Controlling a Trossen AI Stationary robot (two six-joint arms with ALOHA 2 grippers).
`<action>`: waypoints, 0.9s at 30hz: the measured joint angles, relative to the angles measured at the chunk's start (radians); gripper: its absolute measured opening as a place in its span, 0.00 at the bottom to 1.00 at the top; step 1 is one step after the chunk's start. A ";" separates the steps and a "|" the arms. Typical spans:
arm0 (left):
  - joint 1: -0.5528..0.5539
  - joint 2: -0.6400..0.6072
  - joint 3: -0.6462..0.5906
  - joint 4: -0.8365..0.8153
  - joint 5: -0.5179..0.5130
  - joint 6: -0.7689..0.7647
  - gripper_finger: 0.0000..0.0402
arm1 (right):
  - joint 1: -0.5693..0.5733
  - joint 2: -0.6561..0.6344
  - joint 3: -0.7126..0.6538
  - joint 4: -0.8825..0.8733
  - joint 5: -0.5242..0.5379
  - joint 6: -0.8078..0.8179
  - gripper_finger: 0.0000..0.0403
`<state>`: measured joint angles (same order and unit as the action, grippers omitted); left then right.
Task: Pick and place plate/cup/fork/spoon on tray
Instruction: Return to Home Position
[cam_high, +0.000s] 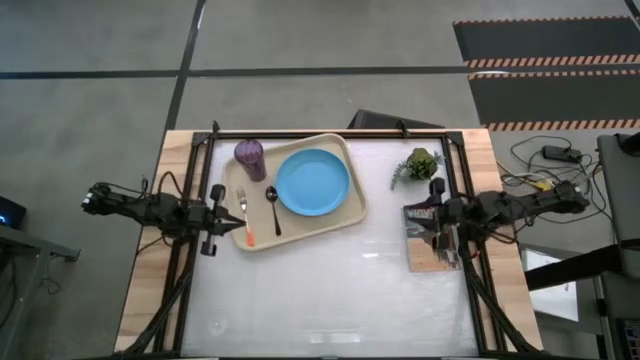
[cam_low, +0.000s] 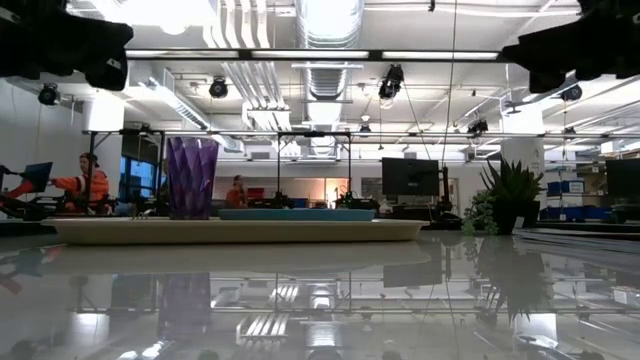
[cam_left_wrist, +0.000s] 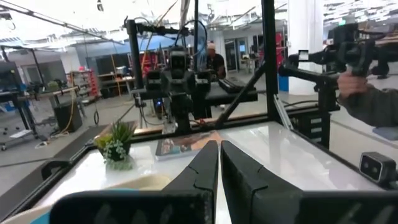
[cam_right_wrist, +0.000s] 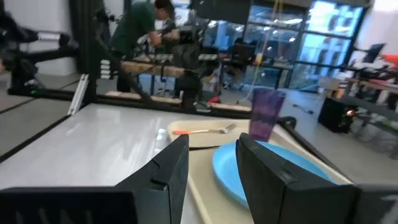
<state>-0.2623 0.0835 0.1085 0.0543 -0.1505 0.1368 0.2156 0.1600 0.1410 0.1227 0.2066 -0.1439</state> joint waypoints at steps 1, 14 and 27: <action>0.000 -0.019 -0.012 -0.006 0.000 0.000 0.00 | 0.000 -0.028 -0.003 -0.028 0.004 -0.001 0.30; 0.000 -0.075 -0.100 0.079 -0.001 -0.008 0.00 | 0.000 -0.160 -0.068 -0.128 -0.005 -0.084 0.30; 0.000 -0.060 -0.100 0.097 -0.046 0.002 0.00 | 0.000 -0.138 -0.129 -0.081 -0.023 -0.017 0.26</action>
<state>-0.2619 0.0239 0.0086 0.1510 -0.1967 0.1390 0.2153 0.0222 0.0124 0.0422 0.1837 -0.1611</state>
